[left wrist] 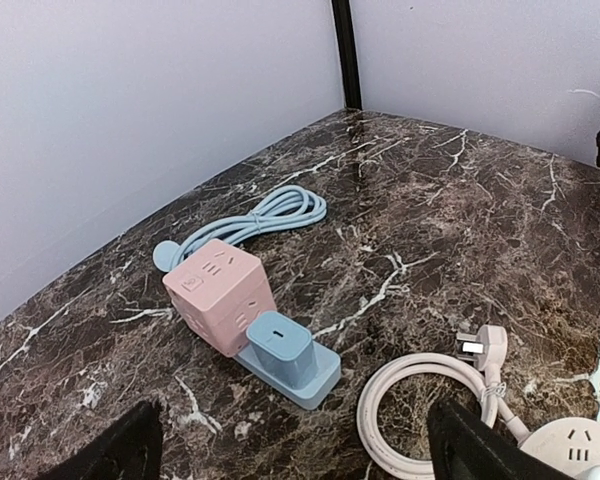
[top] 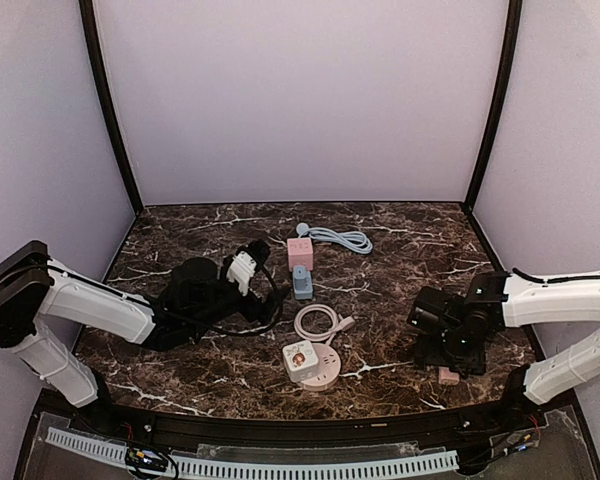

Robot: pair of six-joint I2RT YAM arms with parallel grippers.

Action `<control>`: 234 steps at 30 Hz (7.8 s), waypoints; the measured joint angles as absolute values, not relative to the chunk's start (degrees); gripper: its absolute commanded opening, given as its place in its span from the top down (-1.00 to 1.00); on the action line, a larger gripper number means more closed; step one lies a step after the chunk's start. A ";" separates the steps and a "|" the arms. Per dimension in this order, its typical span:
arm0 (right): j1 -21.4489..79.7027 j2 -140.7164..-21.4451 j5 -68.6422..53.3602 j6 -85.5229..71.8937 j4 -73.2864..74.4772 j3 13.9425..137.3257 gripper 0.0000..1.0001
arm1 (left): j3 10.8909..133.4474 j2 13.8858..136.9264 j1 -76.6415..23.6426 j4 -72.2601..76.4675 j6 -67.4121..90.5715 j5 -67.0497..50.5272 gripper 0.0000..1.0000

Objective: Insert the plug

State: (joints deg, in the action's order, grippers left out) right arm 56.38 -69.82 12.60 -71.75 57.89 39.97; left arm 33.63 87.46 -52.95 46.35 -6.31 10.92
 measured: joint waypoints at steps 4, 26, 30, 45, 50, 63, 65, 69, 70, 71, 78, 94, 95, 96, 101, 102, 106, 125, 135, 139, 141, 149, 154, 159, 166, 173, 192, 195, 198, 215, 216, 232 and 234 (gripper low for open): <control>56.18 -73.30 11.62 -72.31 56.51 39.90 -0.88 | 33.58 87.33 -52.95 46.35 -6.13 10.24 -0.81; 53.34 -73.82 5.37 -65.93 44.64 35.20 -0.09 | 34.33 87.09 -52.95 43.16 -5.39 7.97 -0.75; 53.34 -73.63 5.43 -65.82 44.69 34.89 -0.04 | 35.24 87.09 -52.93 42.19 -4.84 7.07 -0.74; 53.41 -69.89 5.13 -64.45 42.13 32.38 0.47 | 38.00 87.07 -52.95 37.43 -2.79 4.80 -0.69; 54.39 -67.90 6.35 -61.08 38.11 32.23 0.69 | 42.39 86.72 -52.95 29.95 -0.82 3.75 -0.69; 56.18 -59.46 13.32 -43.03 14.22 30.92 0.85 | 50.70 80.49 -52.95 11.99 5.45 -1.13 -0.62; 56.58 -58.70 13.96 -38.41 9.78 29.69 0.86 | 53.12 80.49 -52.93 8.25 6.87 -3.25 -0.56; 57.34 -57.71 14.79 -30.11 2.22 27.64 0.88 | 58.41 80.93 -52.95 1.58 10.22 -7.46 -0.48; 57.49 -57.54 14.87 -28.58 0.91 27.42 0.88 | 59.75 81.28 -52.95 0.36 11.09 -8.36 -0.46; 57.76 -57.34 15.00 -26.72 -0.75 27.18 0.89 | 61.49 81.78 -52.95 -1.34 11.94 -9.65 -0.45; 60.49 -56.21 15.00 -17.02 -7.22 26.96 0.95 | 70.17 86.63 -53.95 -9.65 15.29 -16.58 -0.38; 66.50 -60.53 14.96 -4.34 -11.66 27.35 1.00 | 82.00 96.84 -60.40 -19.00 16.86 -19.09 -0.16; 66.76 -60.62 14.90 -3.64 -11.94 27.35 1.00 | 82.26 97.27 -60.45 -18.98 17.23 -19.09 -0.14; 66.98 -60.66 14.83 -3.20 -12.32 27.35 1.00 | 82.48 97.71 -60.45 -18.98 17.45 -19.09 -0.14; 68.31 -61.32 14.76 -1.28 -14.02 27.38 1.00 | 83.37 100.27 -60.45 -19.03 19.03 -19.14 -0.06; 68.60 -61.54 14.83 -0.84 -13.91 27.38 1.00 | 83.59 100.71 -60.45 -18.98 19.35 -19.31 -0.04; 69.32 -62.61 15.11 0.40 -13.87 27.40 1.00 | 84.18 101.75 -60.40 -19.00 20.16 -19.62 0.02; 70.59 -65.25 20.03 2.11 -13.76 29.36 1.00 | 84.29 102.61 -60.64 -19.03 21.58 -23.27 0.11; 71.90 -67.02 23.20 2.74 -13.74 30.20 1.00 | 84.40 104.05 -60.66 -19.90 21.87 -23.38 0.21; 72.29 -67.68 24.38 2.81 -13.72 30.33 1.00 | 84.53 104.49 -60.64 -20.32 22.28 -23.51 0.37; 72.42 -68.03 24.73 2.94 -13.74 30.37 1.00 | 85.01 104.92 -60.66 -20.32 22.46 -23.64 0.41; 72.88 -68.45 25.54 3.18 -13.74 30.44 1.00 | 85.36 105.47 -60.66 -20.34 23.09 -23.49 0.23; 73.25 -68.88 25.74 3.62 -13.72 30.50 1.00 | 86.59 106.24 -60.66 -21.15 23.05 -23.18 0.27; 73.93 -70.46 26.59 4.10 -13.65 31.14 1.00 | 87.15 106.39 -60.64 -22.37 22.87 -22.63 0.47; 74.28 -70.72 28.16 4.38 -13.72 31.20 1.00 | 87.29 106.54 -60.64 -23.22 22.74 -22.79 0.15; 74.28 -70.59 28.45 4.36 -13.72 31.20 1.00 | 87.29 106.56 -60.64 -24.47 21.82 -23.59 0.30; 74.81 -68.27 30.63 0.91 -12.82 31.05 -0.66 | 83.74 103.74 -60.27 -23.68 21.61 -20.14 0.98; 74.85 -64.23 30.96 -2.24 -11.90 31.07 -0.69 | 78.72 99.11 -59.66 -24.58 21.37 -16.27 0.98; 74.87 -62.02 29.52 -5.45 -9.74 31.31 -0.70 | 73.34 93.06 -58.89 -25.45 21.39 -11.90 0.98; 75.46 -83.40 0.82 -1.45 0.30 42.48 -0.64 | 54.15 72.01 -53.39 -30.15 21.17 5.21 0.98; 75.48 -85.49 -0.19 -0.23 0.86 43.38 -0.65 | 53.39 71.35 -53.34 -30.04 21.06 5.52 0.98; 74.02 -93.27 4.99 12.40 5.91 50.76 -0.68 | 46.11 65.17 -52.86 -28.56 20.73 6.50 0.98; 73.01 -93.56 5.02 14.74 5.19 50.83 -0.67 | 45.47 64.53 -52.86 -27.92 20.75 6.50 0.98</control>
State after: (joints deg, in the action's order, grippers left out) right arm 73.01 -93.56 5.02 14.74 5.19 50.83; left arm 45.47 64.53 -52.86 -27.92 20.75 6.50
